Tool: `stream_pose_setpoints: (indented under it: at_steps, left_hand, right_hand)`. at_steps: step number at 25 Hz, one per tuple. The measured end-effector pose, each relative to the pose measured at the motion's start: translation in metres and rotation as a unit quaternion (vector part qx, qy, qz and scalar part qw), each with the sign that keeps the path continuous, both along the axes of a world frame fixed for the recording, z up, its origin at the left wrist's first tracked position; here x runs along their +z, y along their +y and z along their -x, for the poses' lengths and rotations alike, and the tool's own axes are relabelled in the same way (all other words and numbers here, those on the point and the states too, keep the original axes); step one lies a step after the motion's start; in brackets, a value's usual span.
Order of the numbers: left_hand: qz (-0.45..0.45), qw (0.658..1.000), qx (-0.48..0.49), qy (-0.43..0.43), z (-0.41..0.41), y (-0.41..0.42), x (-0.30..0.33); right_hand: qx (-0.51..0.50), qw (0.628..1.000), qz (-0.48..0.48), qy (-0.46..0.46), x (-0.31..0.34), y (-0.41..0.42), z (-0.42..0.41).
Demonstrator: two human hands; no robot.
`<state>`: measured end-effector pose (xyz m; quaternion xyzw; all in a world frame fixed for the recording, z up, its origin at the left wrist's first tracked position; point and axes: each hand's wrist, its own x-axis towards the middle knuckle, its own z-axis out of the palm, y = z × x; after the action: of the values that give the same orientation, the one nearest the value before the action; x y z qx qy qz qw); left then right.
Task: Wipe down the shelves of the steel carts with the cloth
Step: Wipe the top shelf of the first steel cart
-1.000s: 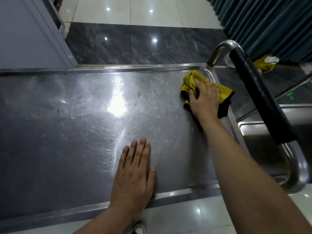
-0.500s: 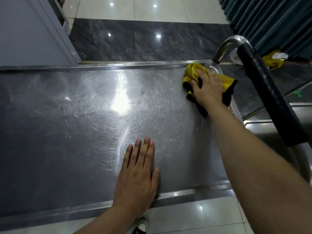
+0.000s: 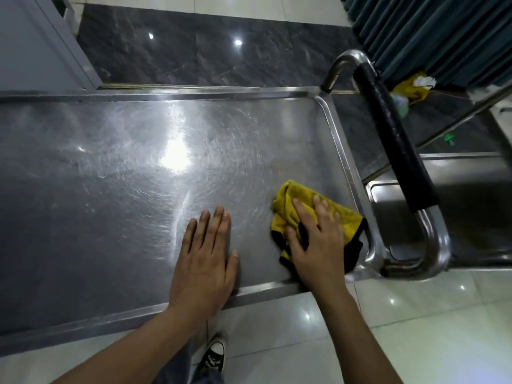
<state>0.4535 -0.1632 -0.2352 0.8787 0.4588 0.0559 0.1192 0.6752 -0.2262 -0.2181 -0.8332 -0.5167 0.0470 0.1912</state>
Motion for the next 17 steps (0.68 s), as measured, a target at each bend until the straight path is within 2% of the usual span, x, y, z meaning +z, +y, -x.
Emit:
stream_pose_setpoints:
  at_steps: [2, 8, 10, 14, 17]
  left_hand:
    - [0.004, 1.0, 0.0, 0.001, -0.001, 0.0, -0.001]
    - [-0.003, 1.0, 0.006, 0.007, -0.004, 0.004, -0.004]
    - [-0.005, 1.0, 0.006, 0.014, -0.004, 0.004, -0.004]
    - [0.007, 1.0, 0.007, 0.018, -0.005, 0.002, -0.001]
    - [0.01, 1.0, 0.008, 0.018, -0.005, -0.001, 0.002]
  right_hand:
    - [0.01, 1.0, 0.013, 0.004, 0.001, -0.002, -0.007]
    - [-0.021, 0.999, 0.048, -0.009, 0.01, 0.099, -0.088]
    - [-0.018, 0.998, 0.057, -0.004, 0.009, 0.104, -0.09]
    - [-0.077, 0.996, 0.035, 0.015, 0.008, 0.028, -0.036]
    - [-0.084, 0.995, 0.047, -0.004, 0.005, -0.038, 0.016]
